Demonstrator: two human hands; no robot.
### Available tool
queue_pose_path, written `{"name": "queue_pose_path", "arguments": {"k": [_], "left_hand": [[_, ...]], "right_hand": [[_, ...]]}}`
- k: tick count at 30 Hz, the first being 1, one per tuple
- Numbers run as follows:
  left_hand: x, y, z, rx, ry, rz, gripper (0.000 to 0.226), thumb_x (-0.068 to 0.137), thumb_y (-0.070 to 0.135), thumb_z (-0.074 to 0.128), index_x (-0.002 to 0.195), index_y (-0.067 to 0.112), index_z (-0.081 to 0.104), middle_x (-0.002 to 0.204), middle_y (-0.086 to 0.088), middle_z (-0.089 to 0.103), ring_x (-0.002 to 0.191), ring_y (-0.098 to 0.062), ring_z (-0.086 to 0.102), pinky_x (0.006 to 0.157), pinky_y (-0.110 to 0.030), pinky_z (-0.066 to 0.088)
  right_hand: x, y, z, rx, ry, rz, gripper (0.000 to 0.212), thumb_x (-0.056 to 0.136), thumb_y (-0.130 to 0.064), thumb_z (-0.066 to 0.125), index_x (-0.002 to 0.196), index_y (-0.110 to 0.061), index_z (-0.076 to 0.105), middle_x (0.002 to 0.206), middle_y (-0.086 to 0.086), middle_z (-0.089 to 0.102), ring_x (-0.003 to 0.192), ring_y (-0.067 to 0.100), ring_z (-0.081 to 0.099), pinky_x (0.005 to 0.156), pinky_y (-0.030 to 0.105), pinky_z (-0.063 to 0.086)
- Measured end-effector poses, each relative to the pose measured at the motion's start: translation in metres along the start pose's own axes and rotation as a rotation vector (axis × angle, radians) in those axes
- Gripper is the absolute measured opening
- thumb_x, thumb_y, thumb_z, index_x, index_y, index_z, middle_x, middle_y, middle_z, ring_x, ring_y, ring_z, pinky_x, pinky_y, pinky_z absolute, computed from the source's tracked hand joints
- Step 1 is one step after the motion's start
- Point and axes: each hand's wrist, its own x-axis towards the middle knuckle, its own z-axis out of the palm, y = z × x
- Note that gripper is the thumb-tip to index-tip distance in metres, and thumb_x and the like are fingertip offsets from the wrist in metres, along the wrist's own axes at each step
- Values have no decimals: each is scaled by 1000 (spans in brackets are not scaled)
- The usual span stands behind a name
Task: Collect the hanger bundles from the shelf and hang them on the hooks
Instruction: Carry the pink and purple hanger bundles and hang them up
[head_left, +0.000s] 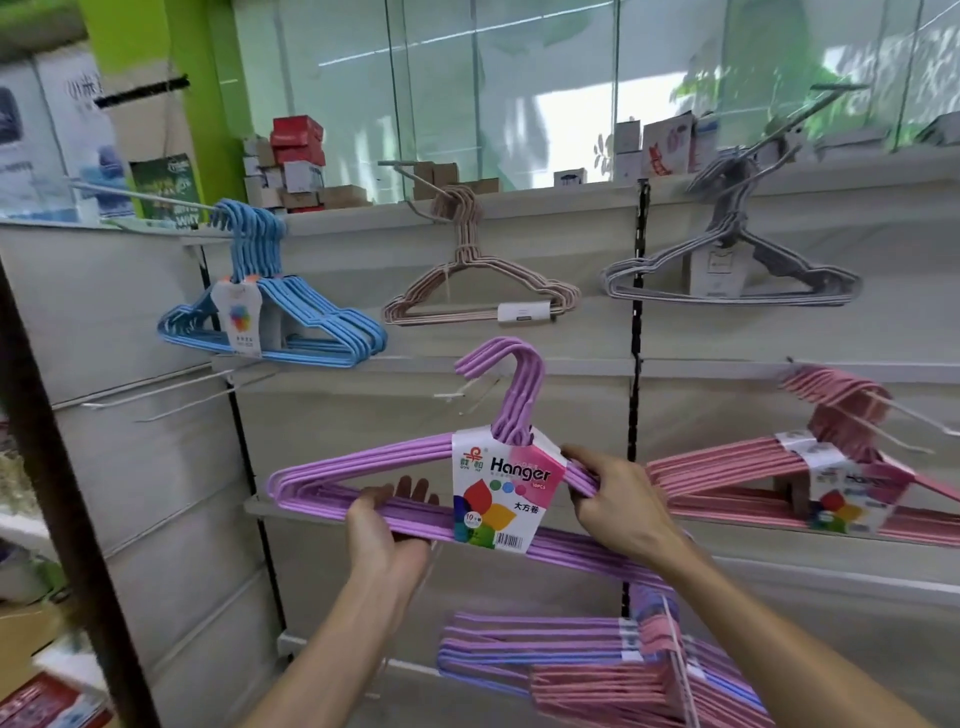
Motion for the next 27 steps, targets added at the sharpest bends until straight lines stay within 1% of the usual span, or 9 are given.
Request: {"name": "queue_pose_path", "arguments": {"k": [2, 4, 8, 11, 16, 20, 23, 27], "left_hand": [[15, -1, 5, -11, 10, -3, 14, 94, 8, 44, 103, 8, 55, 90, -9, 62, 83, -23, 61, 71, -39, 51], [30, -3, 7, -24, 19, -11, 14, 96, 9, 43, 102, 8, 55, 91, -9, 62, 84, -24, 62, 69, -40, 50], [61, -7, 4, -50, 31, -16, 14, 95, 9, 41, 102, 8, 54, 94, -10, 63, 84, -25, 62, 66, -41, 49], [83, -10, 1, -55, 37, -24, 20, 93, 7, 42, 110, 8, 52, 100, -11, 64, 87, -26, 63, 69, -42, 50], [121, -14, 1, -65, 52, -50, 15, 92, 6, 41, 102, 9, 51, 99, -10, 64, 86, -27, 64, 70, -42, 51], [149, -13, 5, -50, 67, -73, 12, 93, 7, 41, 95, 9, 53, 101, -11, 65, 87, -27, 65, 76, -42, 53], [169, -14, 10, -33, 55, -87, 10, 95, 8, 43, 93, 10, 52, 102, -12, 65, 91, -28, 65, 89, -44, 51], [194, -19, 10, -25, 50, -129, 12, 95, 10, 43, 92, 10, 55, 94, -9, 64, 85, -27, 63, 93, -43, 51]], "right_hand": [[19, 5, 10, 0, -25, -7, 64, 77, -15, 53, 132, -48, 48, 107, -7, 74, 100, 29, 66, 74, 37, 53], [34, 10, 19, -3, -38, -16, 63, 77, -15, 52, 131, -48, 47, 105, -8, 74, 97, 29, 66, 72, 36, 52], [57, 21, 35, -14, -52, -30, 65, 76, -14, 52, 133, -46, 47, 107, -7, 74, 99, 29, 66, 74, 36, 51], [69, 27, 43, -28, -71, -20, 69, 74, -13, 51, 136, -44, 46, 110, -5, 73, 102, 31, 65, 78, 37, 52], [92, 34, 56, -48, -81, 13, 73, 71, -12, 49, 137, -42, 46, 111, -4, 73, 99, 31, 65, 80, 41, 54], [110, 36, 65, -100, -83, 50, 71, 74, -9, 50, 138, -40, 47, 110, -2, 73, 97, 31, 65, 78, 39, 53], [122, 39, 72, -110, -73, 78, 71, 75, -8, 50, 139, -38, 47, 112, -1, 72, 97, 31, 65, 77, 38, 52], [135, 45, 82, -136, -70, 108, 72, 74, -9, 48, 139, -41, 46, 117, -3, 70, 105, 32, 62, 74, 37, 44]]}}
